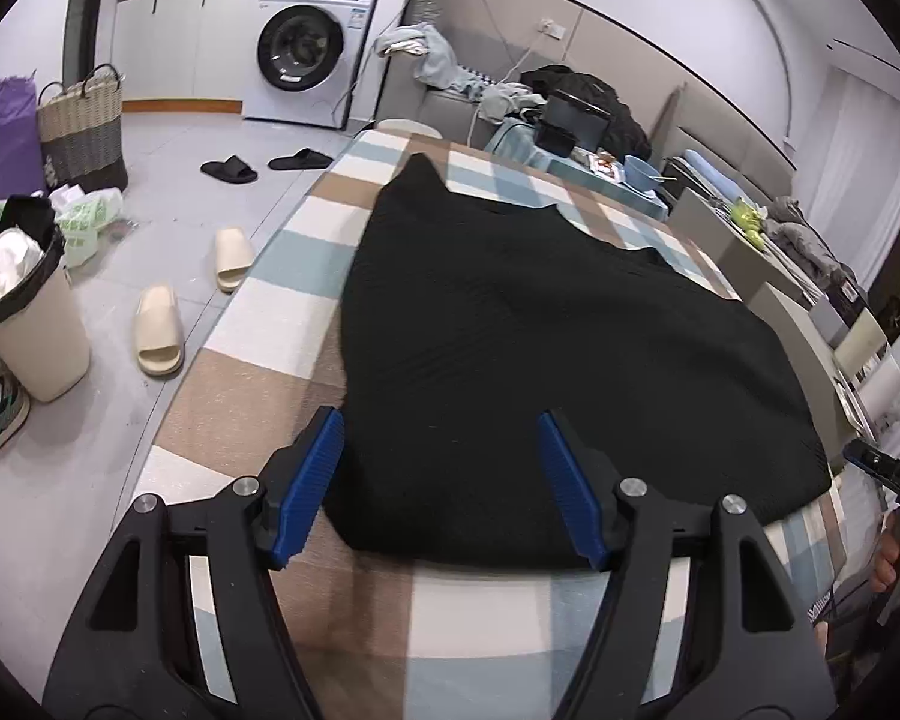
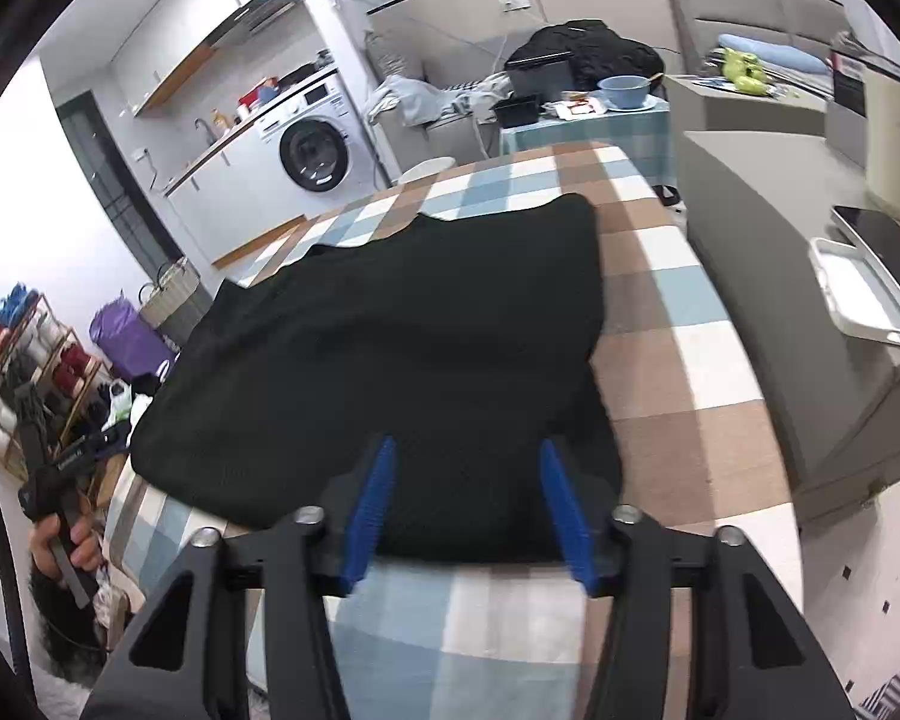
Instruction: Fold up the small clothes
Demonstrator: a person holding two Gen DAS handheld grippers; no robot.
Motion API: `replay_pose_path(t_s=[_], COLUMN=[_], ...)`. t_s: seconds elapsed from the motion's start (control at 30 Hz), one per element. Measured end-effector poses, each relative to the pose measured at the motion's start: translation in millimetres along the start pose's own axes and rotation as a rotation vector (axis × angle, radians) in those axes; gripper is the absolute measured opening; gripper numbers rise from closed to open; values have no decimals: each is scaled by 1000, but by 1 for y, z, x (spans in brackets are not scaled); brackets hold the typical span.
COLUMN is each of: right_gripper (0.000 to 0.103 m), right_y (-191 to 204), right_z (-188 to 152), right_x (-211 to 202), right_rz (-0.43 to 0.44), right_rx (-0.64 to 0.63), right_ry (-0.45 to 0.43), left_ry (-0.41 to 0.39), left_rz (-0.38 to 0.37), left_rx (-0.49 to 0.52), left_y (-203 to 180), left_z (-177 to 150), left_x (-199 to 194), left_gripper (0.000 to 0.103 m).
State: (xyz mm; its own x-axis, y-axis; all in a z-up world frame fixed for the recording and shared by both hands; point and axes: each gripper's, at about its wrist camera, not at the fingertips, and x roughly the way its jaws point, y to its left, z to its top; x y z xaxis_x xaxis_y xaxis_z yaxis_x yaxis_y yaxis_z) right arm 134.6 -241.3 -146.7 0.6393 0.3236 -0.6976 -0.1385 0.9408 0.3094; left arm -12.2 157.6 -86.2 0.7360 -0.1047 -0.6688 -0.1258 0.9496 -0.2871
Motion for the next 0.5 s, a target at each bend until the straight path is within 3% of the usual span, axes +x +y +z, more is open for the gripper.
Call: replay_pose_path(t_s=[0.2, 0.33, 0.43, 0.5], right_gripper=[55, 55, 55, 55], right_y=[7, 14, 23, 25], right_z=[-16, -24, -25, -27], right_x=[25, 30, 36, 46], right_rz=[-26, -42, -9, -37], right_rx=[-1, -38, -69, -87], right_ry=[76, 83, 88, 121], left_ry=[19, 54, 74, 89], left_rz=[-28, -49, -39, -19], left_rx=[11, 34, 58, 75], left_y=[-16, -28, -37, -40], left_z=[-7, -12, -17, -20], left_x=[-1, 10, 22, 25], left_gripper=[67, 67, 67, 67])
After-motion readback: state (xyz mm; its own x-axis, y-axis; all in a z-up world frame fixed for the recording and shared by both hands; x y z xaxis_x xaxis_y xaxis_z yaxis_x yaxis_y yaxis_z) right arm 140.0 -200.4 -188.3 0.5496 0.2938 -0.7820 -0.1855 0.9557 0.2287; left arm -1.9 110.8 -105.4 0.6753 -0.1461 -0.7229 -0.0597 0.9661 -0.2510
